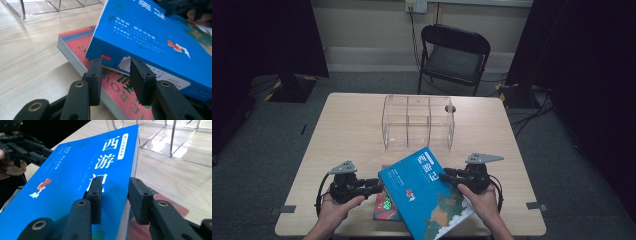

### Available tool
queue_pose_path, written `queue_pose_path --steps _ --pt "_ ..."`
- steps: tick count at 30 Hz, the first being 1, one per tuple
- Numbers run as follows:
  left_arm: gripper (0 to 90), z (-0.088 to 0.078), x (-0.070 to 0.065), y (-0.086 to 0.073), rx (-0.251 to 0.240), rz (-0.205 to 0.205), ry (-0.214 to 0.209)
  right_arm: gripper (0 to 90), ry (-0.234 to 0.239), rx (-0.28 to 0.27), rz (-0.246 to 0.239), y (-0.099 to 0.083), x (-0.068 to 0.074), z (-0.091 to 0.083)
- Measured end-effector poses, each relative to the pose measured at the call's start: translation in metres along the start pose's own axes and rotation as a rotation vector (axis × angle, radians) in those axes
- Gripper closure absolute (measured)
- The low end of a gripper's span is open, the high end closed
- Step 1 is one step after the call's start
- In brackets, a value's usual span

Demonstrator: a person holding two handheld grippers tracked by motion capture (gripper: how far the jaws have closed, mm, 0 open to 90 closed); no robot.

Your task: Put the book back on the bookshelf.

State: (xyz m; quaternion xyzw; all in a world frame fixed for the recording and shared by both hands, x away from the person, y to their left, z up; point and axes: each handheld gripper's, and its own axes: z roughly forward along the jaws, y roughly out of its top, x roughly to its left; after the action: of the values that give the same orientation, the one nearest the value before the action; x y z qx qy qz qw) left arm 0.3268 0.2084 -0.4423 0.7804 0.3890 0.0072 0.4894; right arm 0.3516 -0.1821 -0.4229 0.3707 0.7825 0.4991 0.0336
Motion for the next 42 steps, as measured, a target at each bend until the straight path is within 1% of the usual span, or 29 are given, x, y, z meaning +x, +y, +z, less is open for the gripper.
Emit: queue_pose_path --steps 5,6,7,8,9,10,11,12,14,16,17,19,20,21,23,24,25,26,27,28,30,32,33,34,37,39,40,41,42 --pt "62.6 0.012 0.005 0.012 -0.001 -0.016 0.034 64.2 -0.042 -0.008 0.006 -0.008 0.007 -0.011" --pt "62.8 0.018 0.005 0.017 0.016 -0.013 0.075 63.9 -0.047 -0.01 0.007 -0.009 0.008 -0.013" --pt "68.1 0.022 0.005 0.019 0.022 -0.002 0.109 63.7 -0.056 -0.012 -0.004 -0.012 0.01 -0.016" --pt "69.3 0.027 0.007 0.021 0.03 -0.001 0.14 63.6 -0.066 -0.012 -0.015 -0.013 0.012 -0.017" --pt "70.2 0.028 0.011 0.023 0.029 -0.03 0.118 63.5 -0.077 -0.013 -0.018 -0.013 0.014 -0.019" --pt "69.8 0.029 0.02 0.025 0.015 -0.081 0.067 63.5 -0.084 -0.007 -0.023 -0.013 0.015 -0.02" --pt "64.7 0.029 0.023 0.024 0.004 -0.095 0.057 63.6 -0.103 -0.002 -0.043 -0.013 0.018 -0.021" --pt "62.0 0.027 0.023 0.024 0.008 -0.088 0.046 63.5 -0.116 -0.003 -0.056 -0.013 0.02 -0.021" --pt "59.6 0.024 0.018 0.025 -0.013 -0.066 0.05 62.6 -0.118 -0.005 -0.059 -0.012 0.02 -0.021" --pt "59.3 0.02 0.012 0.026 -0.046 -0.068 0.023 61.0 -0.107 -0.004 -0.045 -0.011 0.018 -0.02" --pt "59.3 0.016 0.007 0.027 -0.067 -0.065 0.024 59.7 -0.105 -0.004 -0.039 -0.011 0.017 -0.019" --pt "59.3 0.013 0.0 0.03 -0.087 -0.067 0.006 58.9 -0.103 0.004 -0.031 -0.008 0.015 -0.016" --pt "59.3 0.015 -0.003 0.031 -0.078 -0.052 0.009 60.1 -0.107 0.007 -0.032 -0.005 0.014 -0.015" --pt "59.2 0.017 -0.004 0.033 -0.07 -0.051 0.012 60.8 -0.114 0.014 -0.036 -0.001 0.013 -0.013" --pt "59.2 0.024 -0.006 0.037 -0.05 -0.044 -0.003 61.2 -0.116 0.023 -0.042 0.005 0.01 -0.01" --pt "58.3 0.025 -0.008 0.04 -0.042 -0.028 0.028 61.3 -0.114 0.026 -0.042 0.007 0.008 -0.008" --pt "60.8 0.026 -0.01 0.043 -0.034 -0.022 0.045 61.3 -0.118 0.027 -0.039 0.009 0.006 -0.006" --pt "61.5 0.026 -0.011 0.045 -0.01 -0.002 0.058 61.1 -0.116 0.02 -0.036 0.01 0.005 -0.005" --pt "65.2 0.026 -0.011 0.046 0.0 0.0 0.067 61.5 -0.113 0.015 -0.027 0.01 0.003 -0.003" --pt "65.5 0.026 -0.01 0.047 -0.001 -0.012 0.065 62.6 -0.113 0.008 -0.017 0.009 0.002 -0.003" --pt "66.2 0.027 -0.009 0.047 0.001 0.001 0.065 64.5 -0.113 -0.003 0.012 0.006 0.002 -0.003" --pt "66.2 0.029 -0.01 0.047 -0.016 -0.009 0.067 65.7 -0.119 0.003 0.028 0.005 0.003 -0.005" --pt "66.1 0.031 -0.01 0.047 -0.017 -0.001 0.071 65.7 -0.13 0.0 0.028 0.003 0.004 -0.006" --pt "65.8 0.034 -0.009 0.049 -0.02 -0.007 0.07 65.6 -0.143 -0.012 0.031 -0.001 0.006 -0.01" --pt "64.8 0.04 -0.01 0.055 -0.014 -0.009 0.072 65.7 -0.136 -0.012 0.038 -0.004 0.007 -0.014" --pt "58.6 0.041 -0.012 0.055 -0.014 -0.007 0.062 65.8 -0.123 -0.006 0.042 -0.005 0.006 -0.018" --pt "55.3 0.041 -0.012 0.054 -0.022 -0.026 0.057 63.9 -0.12 -0.013 0.043 -0.005 0.005 -0.017" --pt "55.3 0.041 -0.013 0.053 -0.028 -0.045 0.06 63.9 -0.12 -0.013 0.043 -0.005 0.005 -0.017" --pt "55.3 0.042 -0.015 0.052 -0.008 -0.031 0.07 61.0 -0.119 -0.012 0.042 -0.004 0.005 -0.016"
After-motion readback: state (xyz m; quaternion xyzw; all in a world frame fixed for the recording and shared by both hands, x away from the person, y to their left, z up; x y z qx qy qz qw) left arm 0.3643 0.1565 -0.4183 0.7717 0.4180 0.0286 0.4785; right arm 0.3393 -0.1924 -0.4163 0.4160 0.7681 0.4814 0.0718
